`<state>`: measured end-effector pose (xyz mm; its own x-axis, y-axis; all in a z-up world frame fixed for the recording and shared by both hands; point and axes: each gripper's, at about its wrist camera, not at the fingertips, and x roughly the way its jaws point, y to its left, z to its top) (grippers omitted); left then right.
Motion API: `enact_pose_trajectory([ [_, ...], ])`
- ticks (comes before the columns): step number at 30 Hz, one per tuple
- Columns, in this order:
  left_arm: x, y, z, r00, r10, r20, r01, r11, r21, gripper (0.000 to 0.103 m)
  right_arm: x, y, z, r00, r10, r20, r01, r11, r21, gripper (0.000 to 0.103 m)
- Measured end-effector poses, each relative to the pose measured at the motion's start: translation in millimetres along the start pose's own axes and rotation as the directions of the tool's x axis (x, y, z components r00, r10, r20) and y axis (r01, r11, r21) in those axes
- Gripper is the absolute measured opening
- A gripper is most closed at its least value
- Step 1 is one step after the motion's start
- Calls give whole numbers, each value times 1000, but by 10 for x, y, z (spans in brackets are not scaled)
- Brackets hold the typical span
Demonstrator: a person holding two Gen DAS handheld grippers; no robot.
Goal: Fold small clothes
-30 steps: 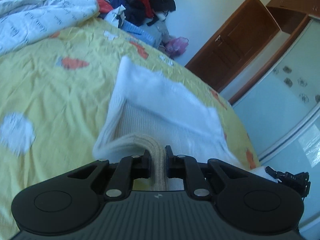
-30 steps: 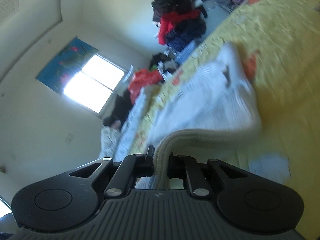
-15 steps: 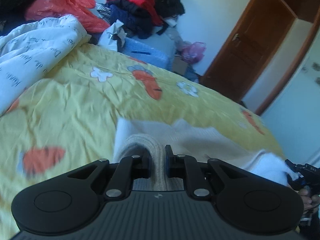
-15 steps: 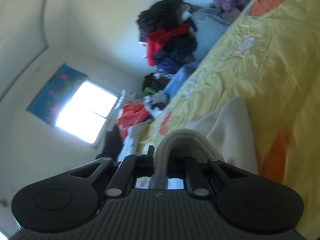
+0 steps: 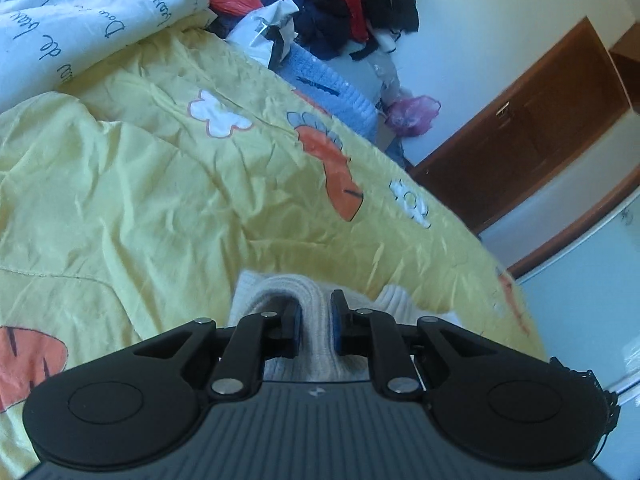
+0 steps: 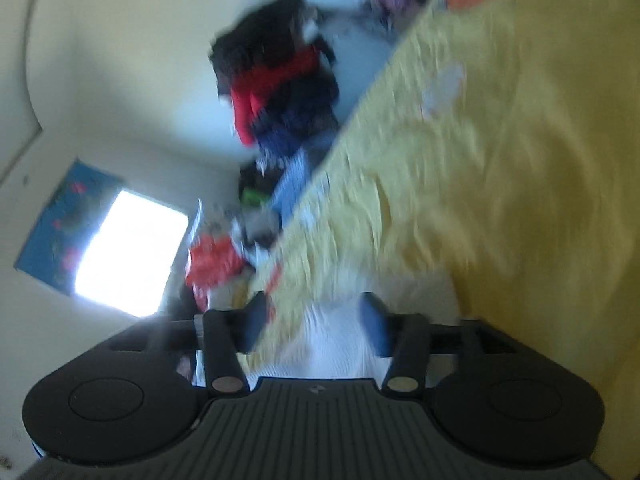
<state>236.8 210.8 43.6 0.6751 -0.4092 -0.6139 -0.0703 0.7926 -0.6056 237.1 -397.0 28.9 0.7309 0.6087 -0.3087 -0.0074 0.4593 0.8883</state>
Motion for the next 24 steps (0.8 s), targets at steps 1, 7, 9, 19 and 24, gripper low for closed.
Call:
enact_pose_trajectory([
  [1, -15, -17, -8, 1000, 0, -1, 0, 1000, 6, 17, -45, 21, 30, 1000, -9, 23, 8, 1000, 8, 67],
  [7, -329, -281, -192, 996, -40, 84, 18, 968, 249, 79, -98, 315, -14, 989, -151, 1, 146, 958, -248, 67],
  [9, -443, -430, -292, 977, 37, 212, -113, 927, 359, 89, -23, 407, -31, 974, -228, -8, 212, 917, -339, 67],
  [19, 363, -852, -624, 895, 359, 267, -439, 589, 678, 75, 555, 483, -90, 918, -380, -113, 266, 803, -534, 36],
  [24, 506, -899, -622, 849, 434, 300, -512, 536, 671, 8, 578, 552, -221, 911, -403, -90, 263, 734, -626, 15],
])
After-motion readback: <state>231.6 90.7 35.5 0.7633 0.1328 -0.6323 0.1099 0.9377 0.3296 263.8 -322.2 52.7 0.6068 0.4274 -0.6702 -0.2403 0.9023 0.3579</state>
